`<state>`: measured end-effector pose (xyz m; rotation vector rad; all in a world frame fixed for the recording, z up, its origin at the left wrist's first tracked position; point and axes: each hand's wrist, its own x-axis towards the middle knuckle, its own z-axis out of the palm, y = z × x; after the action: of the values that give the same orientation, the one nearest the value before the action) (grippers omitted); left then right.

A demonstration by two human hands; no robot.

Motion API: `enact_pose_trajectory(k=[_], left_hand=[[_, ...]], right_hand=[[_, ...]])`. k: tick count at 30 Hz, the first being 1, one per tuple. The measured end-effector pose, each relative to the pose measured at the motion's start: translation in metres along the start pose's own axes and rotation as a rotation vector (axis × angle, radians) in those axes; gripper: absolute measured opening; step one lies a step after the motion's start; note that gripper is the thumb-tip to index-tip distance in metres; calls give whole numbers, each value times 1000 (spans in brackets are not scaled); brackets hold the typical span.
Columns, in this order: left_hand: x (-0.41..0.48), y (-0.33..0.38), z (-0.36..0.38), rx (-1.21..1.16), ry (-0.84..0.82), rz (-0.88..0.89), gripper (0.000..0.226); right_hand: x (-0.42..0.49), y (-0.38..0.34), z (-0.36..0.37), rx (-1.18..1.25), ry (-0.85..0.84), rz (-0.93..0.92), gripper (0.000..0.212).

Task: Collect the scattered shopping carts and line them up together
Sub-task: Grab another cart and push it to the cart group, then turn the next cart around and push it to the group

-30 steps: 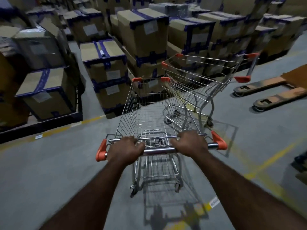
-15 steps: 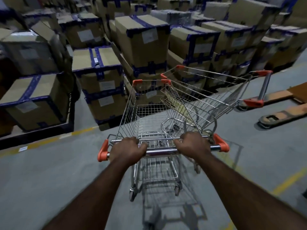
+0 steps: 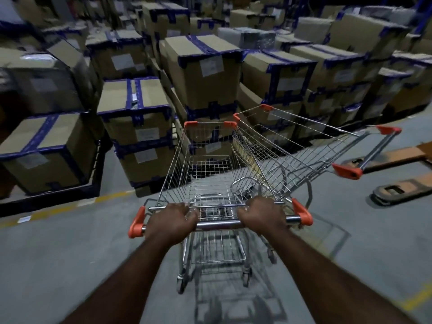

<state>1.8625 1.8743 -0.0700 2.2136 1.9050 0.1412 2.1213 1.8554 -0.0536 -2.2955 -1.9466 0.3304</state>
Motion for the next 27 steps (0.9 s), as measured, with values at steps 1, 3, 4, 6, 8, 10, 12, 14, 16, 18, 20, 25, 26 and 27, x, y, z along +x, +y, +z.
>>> enact_pose_trajectory(k=[1,3,4,6,8,10,12,14,16,18,20,25,26,27], left_hand=[[2,2,0,-1,-10,13,65],[4,9,-6,19,-27,34,55],[5,14,-8,40,-31,41,50],[7,21,-10,63,-35,31,49],[9,25,-7,59,-38,-13,49],[9,31,-4,64,-45,-73,48],[7,40,-4,96,-30,-118,48],[3,48,-6,117,-24,-149,48],[-2,52,-5,146,-41,-159,50],[-8,55,-3,140,-56,-168,55],[-13,60,-6,116,-76,-183,56],[-41,74,-28,-25,-104,-225,40],[-48,73,-33,-44,-77,-245,40],[-56,71,-40,-38,-53,-269,45]], right_hand=[[3,1,-2,1,-14,-11,54],[8,5,-5,0,-25,-44,53],[11,6,-6,-6,-27,-65,55],[16,7,-10,-17,-33,-113,62],[19,7,-13,-41,-27,-177,76],[23,7,-15,-106,-21,-254,87],[28,8,-16,-175,-30,-269,84],[32,9,-18,-227,-67,-266,74],[33,10,-18,-225,-77,-301,67],[32,13,-17,-177,-54,-357,67],[31,16,-15,-152,-27,-408,72],[26,-2,-26,-185,-102,-444,62],[23,-12,-29,-169,-104,-458,63],[20,-23,-32,-149,-102,-487,63]])
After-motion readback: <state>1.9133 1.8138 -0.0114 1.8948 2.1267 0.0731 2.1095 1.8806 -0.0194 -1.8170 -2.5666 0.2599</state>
